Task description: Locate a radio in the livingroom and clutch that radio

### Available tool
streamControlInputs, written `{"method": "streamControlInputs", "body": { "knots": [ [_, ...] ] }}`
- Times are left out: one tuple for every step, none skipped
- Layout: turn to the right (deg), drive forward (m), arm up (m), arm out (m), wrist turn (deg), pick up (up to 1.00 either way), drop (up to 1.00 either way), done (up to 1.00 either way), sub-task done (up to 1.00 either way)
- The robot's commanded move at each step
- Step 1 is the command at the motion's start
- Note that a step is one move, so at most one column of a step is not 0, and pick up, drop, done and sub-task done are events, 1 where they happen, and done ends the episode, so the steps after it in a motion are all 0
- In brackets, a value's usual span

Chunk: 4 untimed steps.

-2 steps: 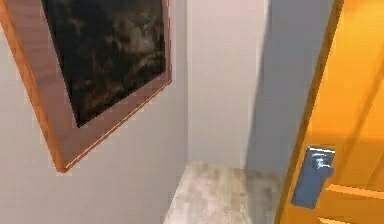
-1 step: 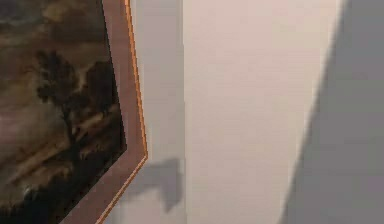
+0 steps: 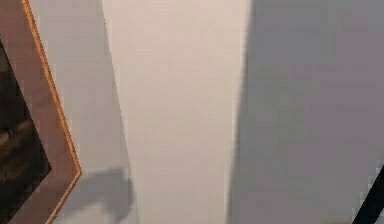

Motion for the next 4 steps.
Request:
{"method": "streamControlInputs", "body": {
  "knots": [
    [0.0, 0.15, 0.0, 0.0, 0.0, 0.0, 0.0, 0.0, 0.0],
    [39.0, 0.0, 0.0, 0.0, 0.0, 0.0, 0.0, 0.0, 0.0],
    [0.0, 0.4, 0.0, 0.0, 0.0, 0.0, 0.0, 0.0, 0.0],
    [45.0, 0.0, 0.0, 0.0, 0.0, 0.0, 0.0, 0.0, 0.0]
  ]
}}
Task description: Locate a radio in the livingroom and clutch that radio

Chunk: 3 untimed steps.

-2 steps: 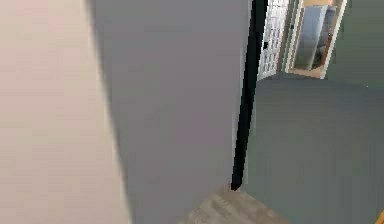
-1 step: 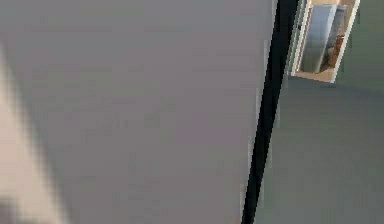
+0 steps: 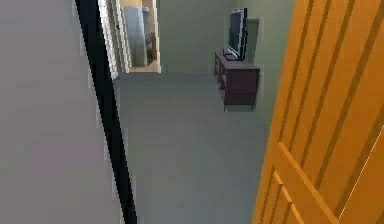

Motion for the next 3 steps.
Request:
{"method": "streamControlInputs", "body": {
  "knots": [
    [0.0, 1.0, 0.0, 0.0, 0.0, 0.0, 0.0, 0.0, 0.0],
    [3.0, 0.0, 0.0, 0.0, 0.0, 0.0, 0.0, 0.0, 0.0],
    [0.0, 1.0, 0.0, 0.0, 0.0, 0.0, 0.0, 0.0, 0.0]
  ]
}}
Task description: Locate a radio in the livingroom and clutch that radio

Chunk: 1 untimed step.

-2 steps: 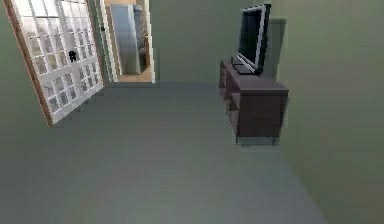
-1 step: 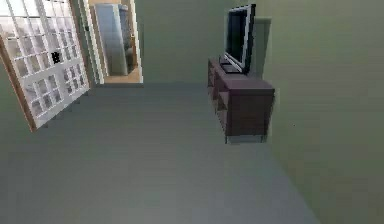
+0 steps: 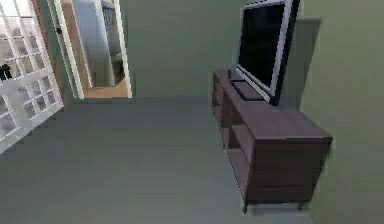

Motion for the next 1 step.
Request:
{"method": "streamControlInputs", "body": {
  "knots": [
    [0.0, 1.0, 0.0, 0.0, 0.0, 0.0, 0.0, 0.0, 0.0]
  ]
}}
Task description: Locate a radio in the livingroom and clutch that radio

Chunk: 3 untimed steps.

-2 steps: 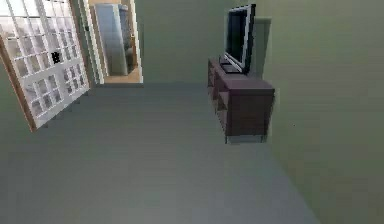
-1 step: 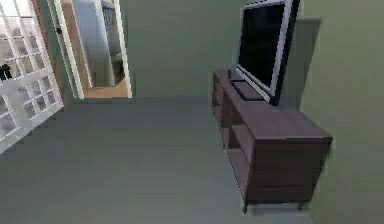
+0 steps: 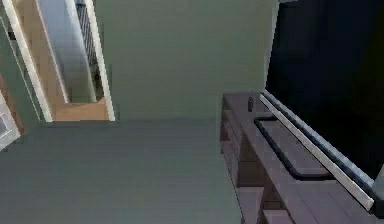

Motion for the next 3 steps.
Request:
{"method": "streamControlInputs", "body": {
  "knots": [
    [0.0, 0.85, 0.0, 0.0, 0.0, 0.0, 0.0, 0.0, 0.0],
    [-45.0, 0.0, 0.0, 0.0, 0.0, 0.0, 0.0, 0.0, 0.0],
    [-9.0, 0.0, 0.0, 0.0, 0.0, 0.0, 0.0, 0.0, 0.0]
  ]
}}
